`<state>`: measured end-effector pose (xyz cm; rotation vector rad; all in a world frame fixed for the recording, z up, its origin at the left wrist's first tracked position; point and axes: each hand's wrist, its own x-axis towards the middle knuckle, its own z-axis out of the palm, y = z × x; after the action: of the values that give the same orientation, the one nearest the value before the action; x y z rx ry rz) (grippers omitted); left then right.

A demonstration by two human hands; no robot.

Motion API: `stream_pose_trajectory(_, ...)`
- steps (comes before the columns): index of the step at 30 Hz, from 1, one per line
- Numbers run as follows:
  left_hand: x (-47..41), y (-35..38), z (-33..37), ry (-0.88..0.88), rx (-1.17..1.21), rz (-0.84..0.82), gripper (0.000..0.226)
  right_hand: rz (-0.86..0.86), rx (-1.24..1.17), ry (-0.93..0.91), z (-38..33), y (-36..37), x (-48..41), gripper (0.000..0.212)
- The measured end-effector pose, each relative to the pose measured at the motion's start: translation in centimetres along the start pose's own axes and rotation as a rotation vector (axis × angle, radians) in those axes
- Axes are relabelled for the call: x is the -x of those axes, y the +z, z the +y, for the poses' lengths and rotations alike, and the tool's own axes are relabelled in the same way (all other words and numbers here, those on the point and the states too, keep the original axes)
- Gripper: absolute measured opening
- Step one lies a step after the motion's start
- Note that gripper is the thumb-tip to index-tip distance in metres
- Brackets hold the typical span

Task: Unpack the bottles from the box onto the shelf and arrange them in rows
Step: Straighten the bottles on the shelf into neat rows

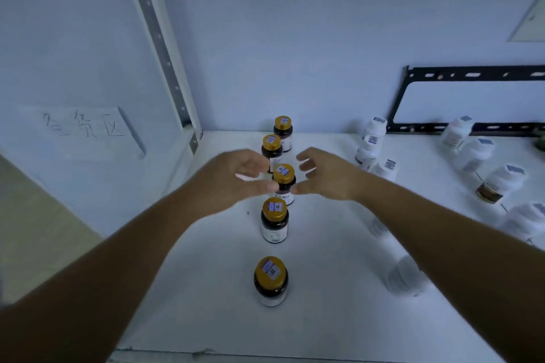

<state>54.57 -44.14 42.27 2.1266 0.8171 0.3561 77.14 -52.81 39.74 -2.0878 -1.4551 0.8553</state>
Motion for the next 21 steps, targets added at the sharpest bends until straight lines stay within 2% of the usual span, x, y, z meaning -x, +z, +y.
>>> stream_pose_trajectory(2, 0.6, 1.5, -1.9, -0.014, 0.083, -0.051, 0.061, 0.046, -0.08, 0.029, 0.3, 2.3, 0.3, 0.078)
stream_pose_trajectory(5, 1.0, 3.8, -3.8, -0.018, 0.157, -0.107, 0.065, 0.146, -0.09, 0.014, 0.3, 5.1, 0.4, 0.061)
stream_pose_trajectory(10, 1.6, 6.0, -5.5, 0.004, 0.165, -0.125, 0.053, 0.278, -0.03, 0.081, 0.1, 6.6, 0.1, 0.048)
stream_pose_trajectory(18, 1.3, 5.8, -5.8, 0.013, 0.16, -0.133, 0.057, 0.221, 0.03, 0.053, -0.7, 6.7, -0.8, 0.045)
stream_pose_trajectory(21, 1.5, 4.9, -5.3, -0.013, 0.161, -0.077, 0.059, 0.066, 0.089, 0.081, -0.8, 5.4, -1.2, 0.068)
